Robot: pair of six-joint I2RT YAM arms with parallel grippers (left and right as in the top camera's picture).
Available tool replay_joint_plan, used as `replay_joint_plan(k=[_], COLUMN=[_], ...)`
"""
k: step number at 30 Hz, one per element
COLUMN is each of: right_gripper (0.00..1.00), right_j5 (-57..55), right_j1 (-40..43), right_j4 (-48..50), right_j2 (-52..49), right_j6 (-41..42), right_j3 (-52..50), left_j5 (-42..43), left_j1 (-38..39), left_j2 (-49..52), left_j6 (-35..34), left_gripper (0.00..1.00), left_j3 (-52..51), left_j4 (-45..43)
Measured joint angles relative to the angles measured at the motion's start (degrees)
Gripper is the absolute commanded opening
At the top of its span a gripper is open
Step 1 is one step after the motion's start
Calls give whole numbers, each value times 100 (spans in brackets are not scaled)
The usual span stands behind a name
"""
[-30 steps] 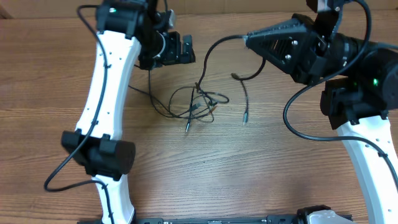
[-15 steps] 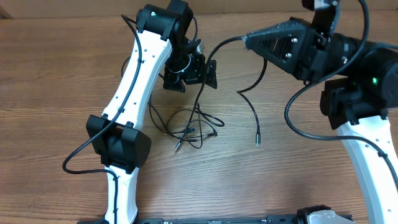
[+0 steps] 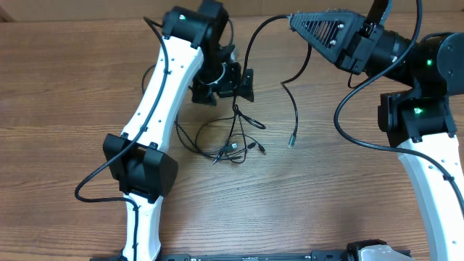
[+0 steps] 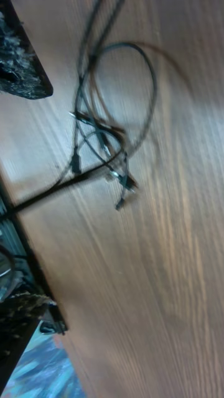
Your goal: Untangle cables
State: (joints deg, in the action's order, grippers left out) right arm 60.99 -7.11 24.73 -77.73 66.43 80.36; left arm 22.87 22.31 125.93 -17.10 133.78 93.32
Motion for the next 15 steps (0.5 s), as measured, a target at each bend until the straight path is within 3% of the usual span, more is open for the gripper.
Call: replay_joint_plan(k=[1, 7, 12, 15], right_gripper=[4, 4, 4, 4], right_j5=[-15, -42, -39, -26], right_j1=[0, 0, 0, 0], right_j4=[0, 2, 7, 7], right_j2=[0, 0, 0, 0], right_j6=[35, 142, 157, 173], right_j3=[0, 0, 0, 0], left_j5=[-2, -39, -63, -85], left_j1=[52, 313, 431, 439], left_j2=[0, 0, 4, 9], left_j6=[-61, -382, -509, -529], left_gripper=[93, 90, 58, 45], left_j3=[-28, -343, -859, -1062], left_j4=[-94, -293, -533, -645])
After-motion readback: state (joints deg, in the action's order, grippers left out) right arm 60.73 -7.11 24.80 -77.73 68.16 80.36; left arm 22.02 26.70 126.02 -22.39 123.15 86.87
